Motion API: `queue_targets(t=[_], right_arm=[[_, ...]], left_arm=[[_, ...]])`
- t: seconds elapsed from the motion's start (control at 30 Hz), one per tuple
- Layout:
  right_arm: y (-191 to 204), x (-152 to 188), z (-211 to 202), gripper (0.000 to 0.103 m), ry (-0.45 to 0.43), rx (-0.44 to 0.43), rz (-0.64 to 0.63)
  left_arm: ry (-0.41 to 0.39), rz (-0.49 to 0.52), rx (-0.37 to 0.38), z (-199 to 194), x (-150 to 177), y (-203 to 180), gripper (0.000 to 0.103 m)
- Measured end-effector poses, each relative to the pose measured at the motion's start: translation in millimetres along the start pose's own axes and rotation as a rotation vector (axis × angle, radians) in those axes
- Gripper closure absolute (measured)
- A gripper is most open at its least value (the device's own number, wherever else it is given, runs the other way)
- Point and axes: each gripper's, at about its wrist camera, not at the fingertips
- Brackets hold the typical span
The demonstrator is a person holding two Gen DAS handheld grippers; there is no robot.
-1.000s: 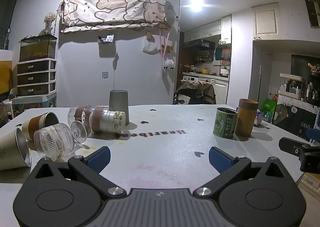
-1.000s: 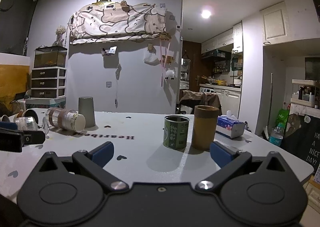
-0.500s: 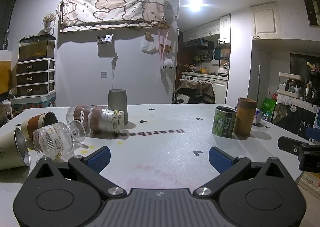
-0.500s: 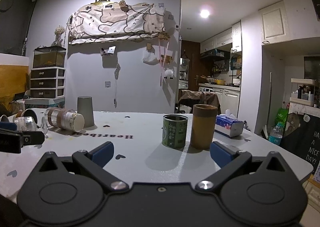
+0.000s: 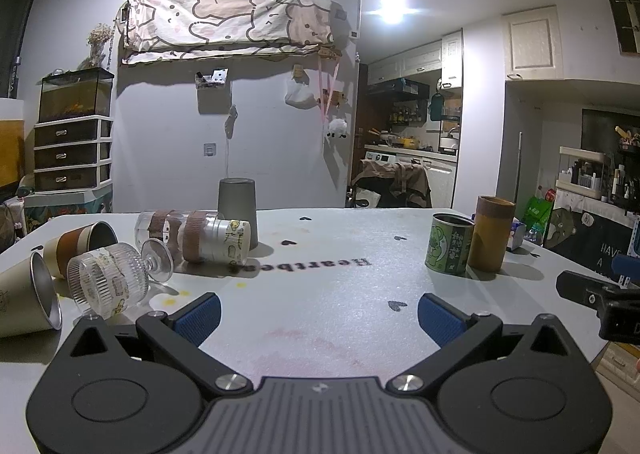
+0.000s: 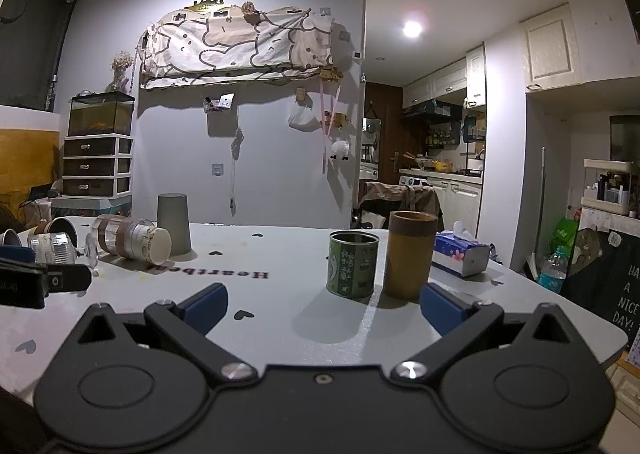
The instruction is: Flip cup upright
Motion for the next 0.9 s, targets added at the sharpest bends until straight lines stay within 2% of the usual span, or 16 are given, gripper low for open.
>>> queue_targets(t=[0.9], right_arm=[[4.6, 0.4, -0.2, 0.000, 0.011, 0.000, -0.003]], left_arm=[[0.000, -0.001, -0.001, 0.0, 1.2, 0.7, 0.000]])
Point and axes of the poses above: each gripper's, at about its wrist camera, not at the fingertips, and z roughly the way its jaws point, y to its left, x to its underside, and after that the axes turned 14 degrees about z, right-handed
